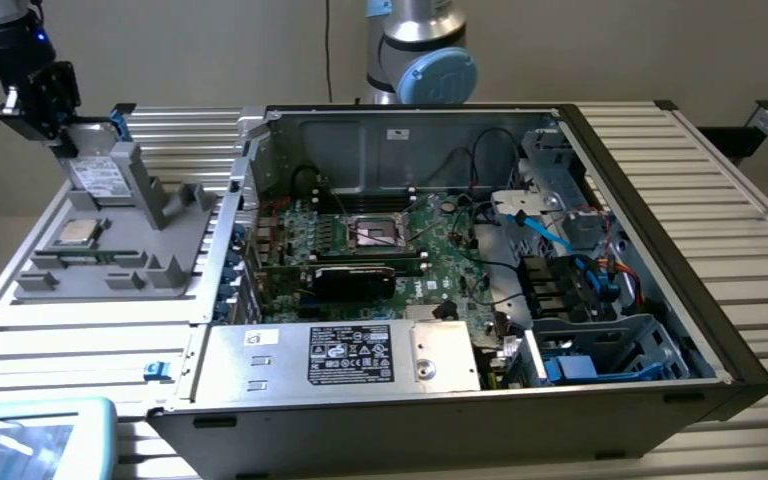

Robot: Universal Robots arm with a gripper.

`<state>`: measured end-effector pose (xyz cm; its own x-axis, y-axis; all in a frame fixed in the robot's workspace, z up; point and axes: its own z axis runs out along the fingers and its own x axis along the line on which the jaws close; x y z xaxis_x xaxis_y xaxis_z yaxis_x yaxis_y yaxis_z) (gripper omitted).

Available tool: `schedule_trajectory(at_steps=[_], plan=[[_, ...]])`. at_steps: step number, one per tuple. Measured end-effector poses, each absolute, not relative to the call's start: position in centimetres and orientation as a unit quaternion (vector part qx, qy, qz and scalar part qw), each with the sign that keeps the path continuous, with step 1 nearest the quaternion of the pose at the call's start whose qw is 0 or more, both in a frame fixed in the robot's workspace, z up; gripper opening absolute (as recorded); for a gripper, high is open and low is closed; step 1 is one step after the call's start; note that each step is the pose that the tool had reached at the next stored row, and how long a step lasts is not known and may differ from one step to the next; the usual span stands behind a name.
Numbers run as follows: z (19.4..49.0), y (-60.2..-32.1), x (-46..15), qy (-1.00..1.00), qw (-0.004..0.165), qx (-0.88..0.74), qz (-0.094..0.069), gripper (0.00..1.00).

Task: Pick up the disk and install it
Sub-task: 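Pick up the disk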

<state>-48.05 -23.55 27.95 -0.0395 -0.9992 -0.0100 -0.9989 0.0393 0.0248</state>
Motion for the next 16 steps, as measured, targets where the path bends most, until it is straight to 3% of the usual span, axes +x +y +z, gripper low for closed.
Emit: schedule_trajectory(at_steps=[16], plan=[[28.40, -23.55, -48.31, -0.721, -0.004, 0.693, -0.001, 0.38]])
